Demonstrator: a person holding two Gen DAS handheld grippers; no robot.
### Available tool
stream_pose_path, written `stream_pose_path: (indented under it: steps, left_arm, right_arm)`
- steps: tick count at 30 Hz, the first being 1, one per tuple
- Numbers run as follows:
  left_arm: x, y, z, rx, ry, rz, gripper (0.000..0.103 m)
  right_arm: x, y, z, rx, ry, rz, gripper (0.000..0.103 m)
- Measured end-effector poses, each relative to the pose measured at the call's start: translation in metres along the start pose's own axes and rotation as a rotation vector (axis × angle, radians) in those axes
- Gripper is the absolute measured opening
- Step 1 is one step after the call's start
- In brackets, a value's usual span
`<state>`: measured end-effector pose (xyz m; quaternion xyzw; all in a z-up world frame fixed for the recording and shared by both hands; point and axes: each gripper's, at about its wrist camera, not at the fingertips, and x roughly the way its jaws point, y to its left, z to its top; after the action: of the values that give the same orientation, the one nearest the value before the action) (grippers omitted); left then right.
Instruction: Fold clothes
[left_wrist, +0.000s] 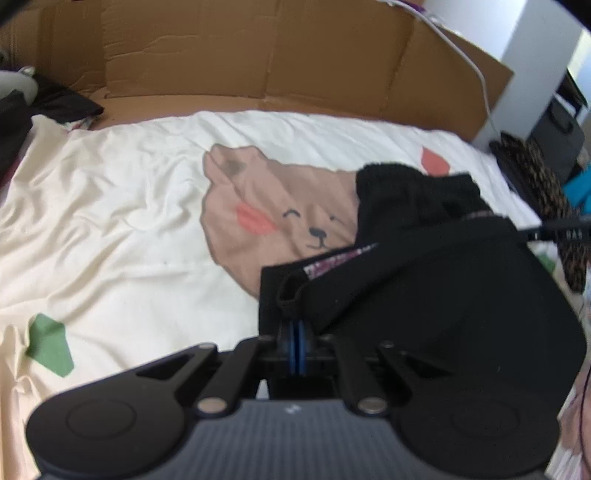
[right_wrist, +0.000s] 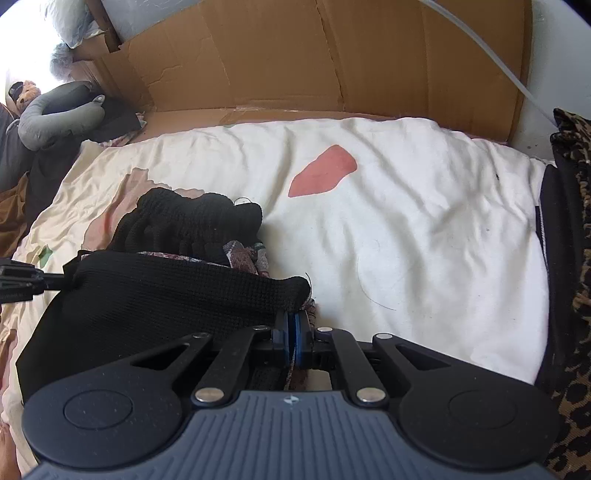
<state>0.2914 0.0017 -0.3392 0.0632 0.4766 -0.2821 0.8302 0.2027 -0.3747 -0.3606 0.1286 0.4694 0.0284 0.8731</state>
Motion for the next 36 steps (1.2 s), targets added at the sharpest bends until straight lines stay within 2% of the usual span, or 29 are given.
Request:
stream_pose_path:
  steps: [3,4,6,7,8,10,11,13,15,22,29,30,32,33,36]
  left_arm:
    - [0.000,0.001,0.002,0.004,-0.006,0.015,0.003]
    - [-0.001,0.002,0.003,0.002,-0.010,0.021,0.003]
    - [0.000,0.004,0.006,-0.003,-0.016,0.039,0.004]
    - [0.001,0.005,0.008,-0.008,-0.016,0.046,0.008]
    - [0.002,0.007,0.009,-0.014,-0.013,0.049,0.010]
    - [0.005,0.008,0.012,-0.028,-0.007,0.046,0.014]
    - [0.006,0.009,0.012,-0.032,-0.008,0.044,0.017]
    - [0.007,0.009,0.014,-0.035,-0.013,0.040,0.030]
    - [0.009,0.008,0.015,-0.022,-0.014,0.044,0.038]
    - [0.021,0.003,0.016,-0.006,0.022,0.039,0.040]
    - [0.029,-0.005,0.019,0.031,0.038,0.018,0.045]
    - [0.030,-0.005,0.020,0.028,0.038,0.012,0.045]
    - [0.031,-0.002,0.020,0.008,0.037,-0.001,0.045]
    - [0.030,0.000,0.020,-0.005,0.036,-0.009,0.043]
    - [0.029,0.002,0.019,-0.032,0.036,-0.031,0.028]
  right_arm:
    - [-0.002,-0.001,0.001,0.018,-0.002,0.011,0.005]
    - [-0.003,-0.002,0.002,0.025,-0.003,0.012,0.009]
    - [-0.005,-0.004,0.003,0.037,-0.013,0.009,0.021]
    - [-0.007,-0.005,0.003,0.044,-0.024,0.003,0.033]
    - [-0.009,-0.006,0.004,0.052,-0.033,-0.001,0.039]
    - [-0.009,-0.009,0.007,0.065,-0.035,0.001,0.040]
    - [-0.008,-0.010,0.008,0.071,-0.035,0.003,0.040]
    - [-0.005,-0.009,0.008,0.063,-0.028,-0.001,0.040]
    - [0.001,-0.008,0.007,0.048,-0.018,-0.007,0.040]
    - [0.022,-0.003,-0.001,0.019,0.034,-0.019,0.040]
    - [0.030,0.000,-0.003,-0.019,0.049,-0.025,0.041]
    - [0.030,0.001,-0.003,-0.029,0.049,-0.023,0.039]
    - [0.029,0.004,-0.002,-0.042,0.047,-0.009,0.017]
    - [0.027,0.005,-0.002,-0.046,0.045,-0.012,0.015]
    - [0.018,0.008,-0.003,-0.048,0.018,-0.026,0.007]
